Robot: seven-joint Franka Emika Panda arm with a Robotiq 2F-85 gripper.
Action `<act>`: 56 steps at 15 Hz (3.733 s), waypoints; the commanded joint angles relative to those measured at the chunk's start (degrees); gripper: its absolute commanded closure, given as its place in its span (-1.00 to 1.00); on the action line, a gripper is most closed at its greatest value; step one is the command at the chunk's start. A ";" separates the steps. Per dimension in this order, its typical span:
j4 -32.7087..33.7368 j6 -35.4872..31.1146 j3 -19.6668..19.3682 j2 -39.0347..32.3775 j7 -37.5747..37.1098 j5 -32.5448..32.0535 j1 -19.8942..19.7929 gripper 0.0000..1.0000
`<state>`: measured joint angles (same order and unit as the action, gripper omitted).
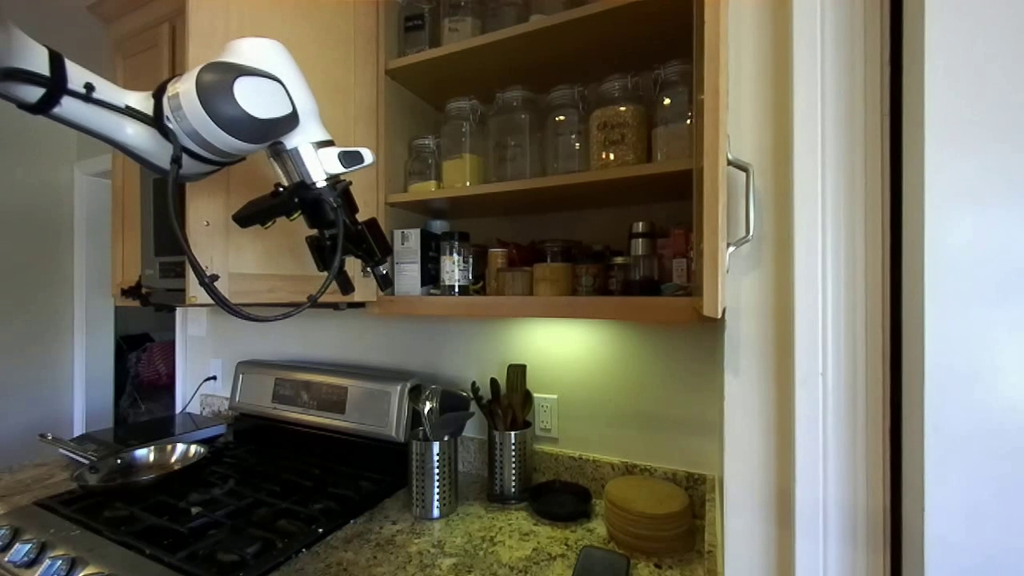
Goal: Open the left cabinet door then take out the bottle at the left and put it on the counter top
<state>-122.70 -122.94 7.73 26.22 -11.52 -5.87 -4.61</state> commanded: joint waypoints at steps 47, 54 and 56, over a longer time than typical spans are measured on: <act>53.81 -16.63 -1.23 -49.78 11.45 -0.13 5.58 -1.00; 54.77 -18.05 -1.66 -51.31 10.77 -0.97 5.77 -0.45; 54.22 -18.47 -1.78 -51.34 10.67 -0.95 5.69 -0.17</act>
<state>-68.51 -139.57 6.43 -24.58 -0.69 -5.89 0.91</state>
